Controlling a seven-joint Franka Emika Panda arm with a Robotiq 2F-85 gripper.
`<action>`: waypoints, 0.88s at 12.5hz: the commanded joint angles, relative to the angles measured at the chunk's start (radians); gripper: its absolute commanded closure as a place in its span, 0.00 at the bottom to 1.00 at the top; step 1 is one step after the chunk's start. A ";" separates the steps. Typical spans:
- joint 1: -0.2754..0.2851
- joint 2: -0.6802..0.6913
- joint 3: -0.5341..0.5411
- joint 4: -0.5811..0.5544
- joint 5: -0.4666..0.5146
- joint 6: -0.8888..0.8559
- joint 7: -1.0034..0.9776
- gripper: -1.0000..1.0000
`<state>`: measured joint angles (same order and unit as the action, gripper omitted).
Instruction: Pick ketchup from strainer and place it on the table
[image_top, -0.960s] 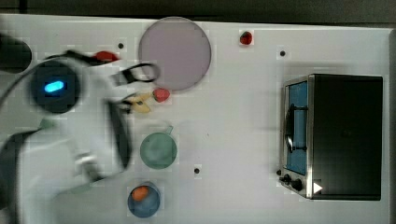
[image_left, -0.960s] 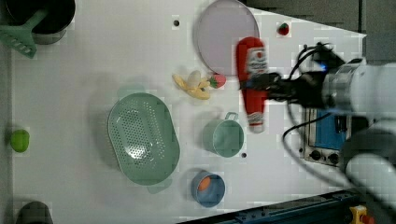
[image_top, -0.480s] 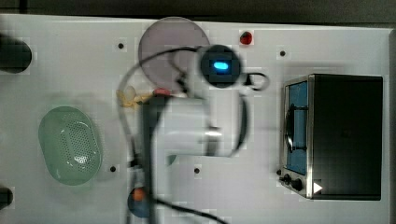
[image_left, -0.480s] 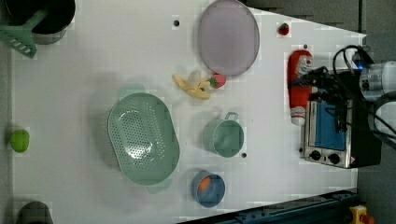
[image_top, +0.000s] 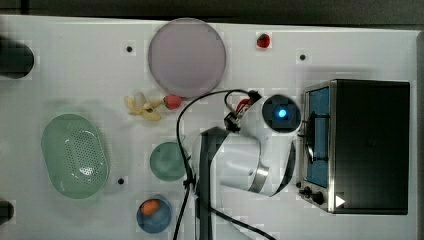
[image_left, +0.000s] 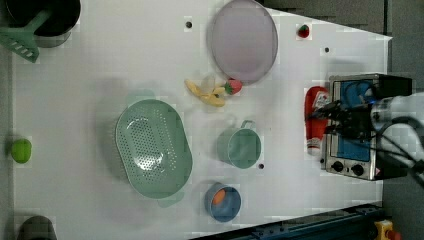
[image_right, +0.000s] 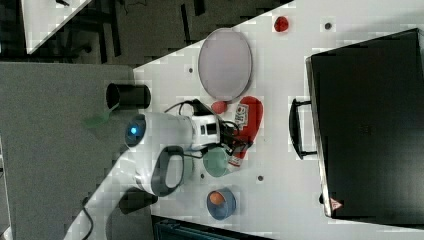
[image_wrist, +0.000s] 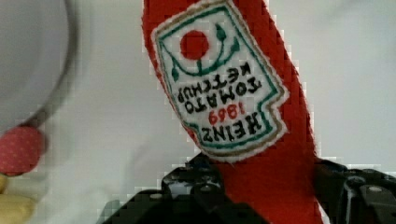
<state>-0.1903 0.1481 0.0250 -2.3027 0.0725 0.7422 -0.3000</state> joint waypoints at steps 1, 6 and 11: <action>0.052 0.043 0.047 -0.042 -0.020 0.134 -0.049 0.42; 0.052 0.178 0.047 -0.045 -0.060 0.284 -0.050 0.00; 0.052 0.021 0.053 0.029 -0.059 0.181 -0.045 0.00</action>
<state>-0.1394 0.2869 0.0751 -2.3555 0.0100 0.9170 -0.3132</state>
